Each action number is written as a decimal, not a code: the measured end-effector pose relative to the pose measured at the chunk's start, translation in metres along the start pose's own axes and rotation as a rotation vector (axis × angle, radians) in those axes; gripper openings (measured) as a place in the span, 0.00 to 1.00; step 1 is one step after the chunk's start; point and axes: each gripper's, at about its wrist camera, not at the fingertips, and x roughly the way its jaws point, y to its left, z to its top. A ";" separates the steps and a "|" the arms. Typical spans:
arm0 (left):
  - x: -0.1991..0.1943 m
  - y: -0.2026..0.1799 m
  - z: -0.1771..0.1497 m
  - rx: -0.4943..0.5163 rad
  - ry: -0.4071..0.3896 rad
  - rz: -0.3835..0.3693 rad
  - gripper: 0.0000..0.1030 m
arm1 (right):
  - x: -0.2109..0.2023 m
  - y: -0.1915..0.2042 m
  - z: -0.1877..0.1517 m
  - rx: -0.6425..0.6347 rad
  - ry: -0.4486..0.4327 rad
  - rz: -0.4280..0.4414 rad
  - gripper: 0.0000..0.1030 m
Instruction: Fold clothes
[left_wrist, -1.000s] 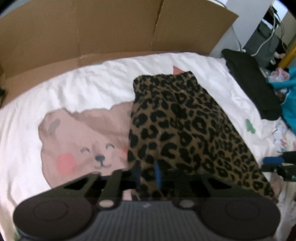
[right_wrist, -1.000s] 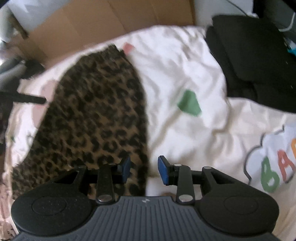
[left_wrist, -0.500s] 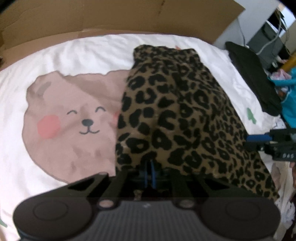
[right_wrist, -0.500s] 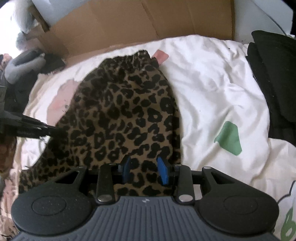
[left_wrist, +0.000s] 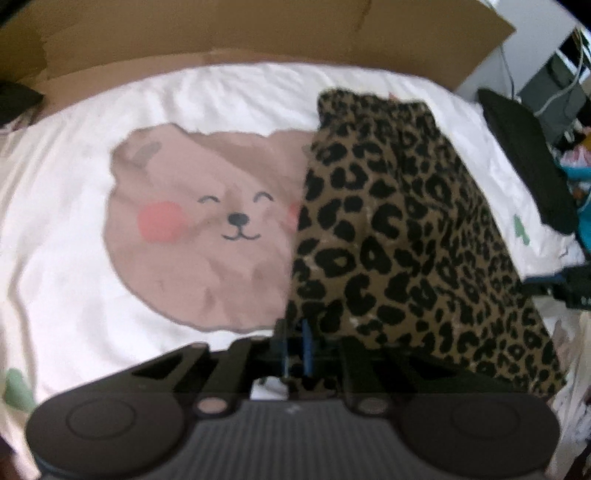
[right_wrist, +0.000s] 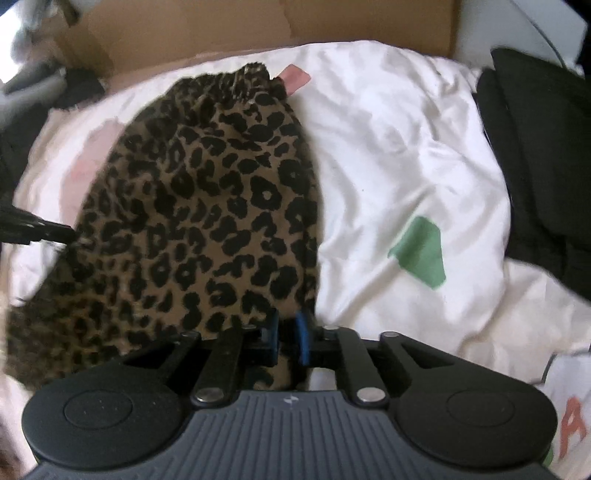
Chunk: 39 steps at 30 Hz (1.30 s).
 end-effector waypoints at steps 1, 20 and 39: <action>-0.007 0.003 -0.002 -0.010 -0.006 -0.003 0.14 | -0.007 -0.004 -0.004 0.023 -0.007 0.027 0.16; -0.077 0.055 -0.114 -0.384 -0.019 -0.077 0.40 | -0.058 -0.026 -0.072 0.247 0.077 0.207 0.43; -0.043 0.064 -0.189 -0.553 0.093 -0.217 0.47 | -0.050 -0.026 -0.095 0.346 0.139 0.162 0.48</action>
